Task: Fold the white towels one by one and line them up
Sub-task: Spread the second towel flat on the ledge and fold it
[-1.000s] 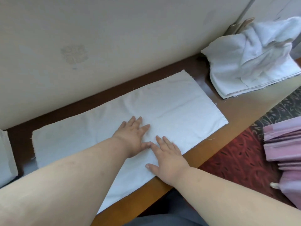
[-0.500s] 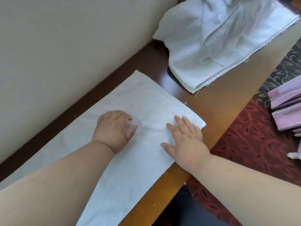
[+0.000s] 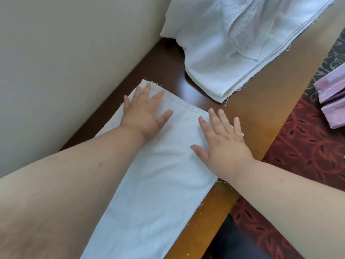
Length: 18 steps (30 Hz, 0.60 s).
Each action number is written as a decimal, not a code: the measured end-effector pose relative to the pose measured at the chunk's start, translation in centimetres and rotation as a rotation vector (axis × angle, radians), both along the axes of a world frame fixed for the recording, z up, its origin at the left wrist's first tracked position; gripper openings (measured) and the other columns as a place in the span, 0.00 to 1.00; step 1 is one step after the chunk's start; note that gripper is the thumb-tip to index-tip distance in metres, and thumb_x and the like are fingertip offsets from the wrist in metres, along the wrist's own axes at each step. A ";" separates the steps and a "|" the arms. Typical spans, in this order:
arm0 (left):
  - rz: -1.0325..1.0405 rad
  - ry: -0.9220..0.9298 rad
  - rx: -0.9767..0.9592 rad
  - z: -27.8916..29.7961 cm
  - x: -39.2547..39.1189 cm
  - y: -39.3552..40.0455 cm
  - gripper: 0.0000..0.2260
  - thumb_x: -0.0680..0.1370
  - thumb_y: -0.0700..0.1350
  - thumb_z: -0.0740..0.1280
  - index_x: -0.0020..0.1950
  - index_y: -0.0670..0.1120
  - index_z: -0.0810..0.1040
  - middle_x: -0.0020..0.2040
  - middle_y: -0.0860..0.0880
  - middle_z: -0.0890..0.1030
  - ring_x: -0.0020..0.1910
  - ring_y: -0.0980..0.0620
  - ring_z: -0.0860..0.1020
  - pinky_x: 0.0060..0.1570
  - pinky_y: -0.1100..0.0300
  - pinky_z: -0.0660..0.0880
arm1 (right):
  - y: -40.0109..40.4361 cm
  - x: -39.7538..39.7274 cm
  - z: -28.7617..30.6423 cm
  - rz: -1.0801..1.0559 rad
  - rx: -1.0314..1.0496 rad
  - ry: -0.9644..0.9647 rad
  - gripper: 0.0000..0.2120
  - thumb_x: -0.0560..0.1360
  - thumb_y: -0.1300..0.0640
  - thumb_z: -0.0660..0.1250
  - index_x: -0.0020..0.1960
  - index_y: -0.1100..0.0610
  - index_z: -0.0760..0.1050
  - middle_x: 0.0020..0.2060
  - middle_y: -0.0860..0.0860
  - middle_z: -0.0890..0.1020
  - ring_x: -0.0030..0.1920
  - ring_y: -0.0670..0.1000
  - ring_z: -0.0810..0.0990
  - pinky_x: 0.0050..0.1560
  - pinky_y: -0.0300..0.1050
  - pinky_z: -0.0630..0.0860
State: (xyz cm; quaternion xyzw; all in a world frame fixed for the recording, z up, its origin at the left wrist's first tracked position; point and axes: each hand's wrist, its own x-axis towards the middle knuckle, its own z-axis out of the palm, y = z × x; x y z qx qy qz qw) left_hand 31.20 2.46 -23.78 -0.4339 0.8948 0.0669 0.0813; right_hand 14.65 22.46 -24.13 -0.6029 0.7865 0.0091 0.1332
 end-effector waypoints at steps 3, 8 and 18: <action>-0.018 0.028 -0.028 -0.2 -0.7 -2.0 0.32 0.77 0.66 0.41 0.80 0.55 0.48 0.80 0.44 0.45 0.78 0.43 0.43 0.75 0.40 0.44 | 0.6 -0.9 0.0 -0.140 0.027 -0.006 0.38 0.77 0.31 0.31 0.80 0.50 0.39 0.81 0.53 0.45 0.80 0.55 0.38 0.77 0.64 0.41; -0.055 -0.102 0.050 -1.0 -1.6 -3.1 0.32 0.77 0.68 0.44 0.79 0.58 0.44 0.80 0.47 0.42 0.78 0.45 0.40 0.75 0.43 0.43 | 0.7 -1.3 -0.3 -0.151 0.142 0.040 0.40 0.74 0.28 0.29 0.79 0.50 0.31 0.80 0.53 0.39 0.79 0.55 0.35 0.76 0.63 0.37; 0.018 0.040 0.089 2.6 -2.3 -9.9 0.18 0.79 0.51 0.66 0.67 0.47 0.75 0.61 0.40 0.77 0.59 0.38 0.75 0.60 0.48 0.73 | 1.8 -4.0 2.2 -0.588 -0.114 -0.145 0.13 0.75 0.40 0.68 0.52 0.48 0.77 0.47 0.47 0.76 0.50 0.55 0.76 0.52 0.55 0.73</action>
